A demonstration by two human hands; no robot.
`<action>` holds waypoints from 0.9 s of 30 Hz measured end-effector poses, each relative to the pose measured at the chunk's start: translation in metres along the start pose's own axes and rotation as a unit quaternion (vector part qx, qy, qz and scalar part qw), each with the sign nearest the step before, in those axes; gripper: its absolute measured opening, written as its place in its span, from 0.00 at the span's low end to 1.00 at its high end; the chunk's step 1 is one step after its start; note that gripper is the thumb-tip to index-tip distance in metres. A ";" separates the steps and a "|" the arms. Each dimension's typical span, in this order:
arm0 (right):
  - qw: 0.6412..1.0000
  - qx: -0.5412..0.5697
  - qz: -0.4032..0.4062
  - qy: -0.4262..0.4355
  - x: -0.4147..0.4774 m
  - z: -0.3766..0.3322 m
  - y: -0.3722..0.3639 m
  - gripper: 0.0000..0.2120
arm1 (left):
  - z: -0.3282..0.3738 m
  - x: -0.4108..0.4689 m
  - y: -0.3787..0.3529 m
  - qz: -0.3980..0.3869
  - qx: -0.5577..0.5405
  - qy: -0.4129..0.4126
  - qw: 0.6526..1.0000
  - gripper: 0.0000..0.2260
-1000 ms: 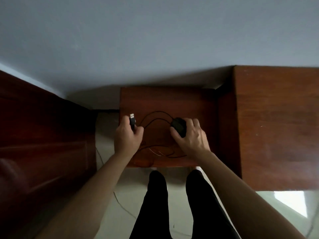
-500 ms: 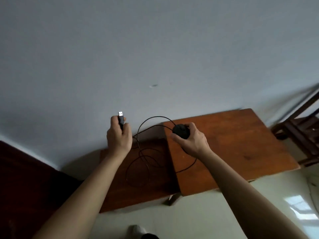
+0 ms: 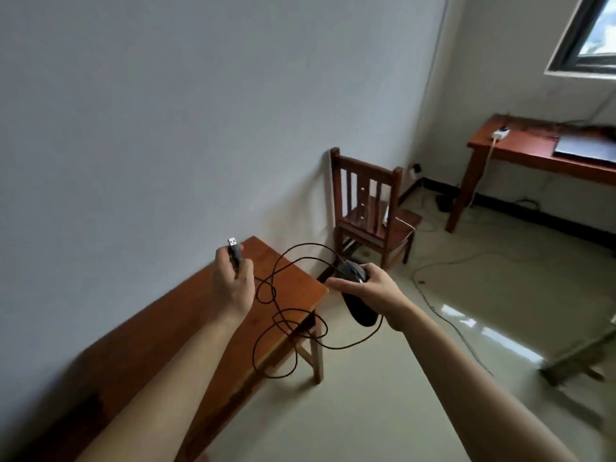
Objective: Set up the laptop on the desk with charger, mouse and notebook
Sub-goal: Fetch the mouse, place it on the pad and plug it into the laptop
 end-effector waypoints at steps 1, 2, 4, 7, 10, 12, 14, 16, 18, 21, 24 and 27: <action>1.000 0.012 0.019 -0.016 0.007 0.014 0.026 0.36 | 0.011 0.000 -0.034 -0.034 -0.006 -0.004 0.999 0.05; 0.999 0.024 0.039 -0.029 0.014 0.028 0.047 0.36 | 0.019 0.000 -0.064 -0.063 -0.011 -0.012 0.998 0.04; 0.993 0.046 0.092 -0.060 0.028 0.056 0.084 0.34 | 0.032 -0.001 -0.126 -0.101 -0.006 -0.034 0.994 0.02; 0.981 0.066 0.156 -0.097 0.056 0.091 0.134 0.28 | 0.049 -0.001 -0.216 -0.156 -0.014 -0.039 0.987 0.07; 0.972 0.070 0.191 -0.121 0.102 0.109 0.195 0.29 | 0.073 0.010 -0.314 -0.239 -0.037 -0.047 0.969 0.06; 0.960 0.091 0.222 -0.142 0.129 0.112 0.234 0.33 | 0.090 0.021 -0.369 -0.280 -0.045 -0.063 0.957 0.06; 0.944 0.129 0.247 -0.176 0.156 0.114 0.276 0.37 | 0.108 0.033 -0.423 -0.294 -0.066 -0.078 0.950 0.07; 0.930 0.157 0.266 -0.201 0.181 0.115 0.313 0.38 | 0.130 0.044 -0.472 -0.308 -0.077 -0.107 0.942 0.06; 0.908 0.181 0.316 -0.206 0.207 0.122 0.357 0.36 | 0.158 0.053 -0.529 -0.340 -0.085 -0.123 0.929 0.05; 0.886 0.189 0.370 -0.206 0.225 0.133 0.405 0.28 | 0.190 0.053 -0.598 -0.386 -0.105 -0.124 0.908 0.07; 0.863 0.199 0.417 -0.201 0.252 0.161 0.462 0.16 | 0.217 0.044 -0.679 -0.426 -0.118 -0.141 0.886 0.07; 0.847 0.204 0.448 -0.200 0.283 0.189 0.517 0.15 | 0.236 0.034 -0.750 -0.444 -0.111 -0.158 0.875 0.08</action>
Point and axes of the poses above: each hand's wrist, its own x-axis towards the middle knuckle, its own y-axis out of the back of the hand, z = x × y, the point moved 1 cm from there along x, towards the middle knuckle, and after that the axes turned 6 degrees about z, right-handed, at the moved point
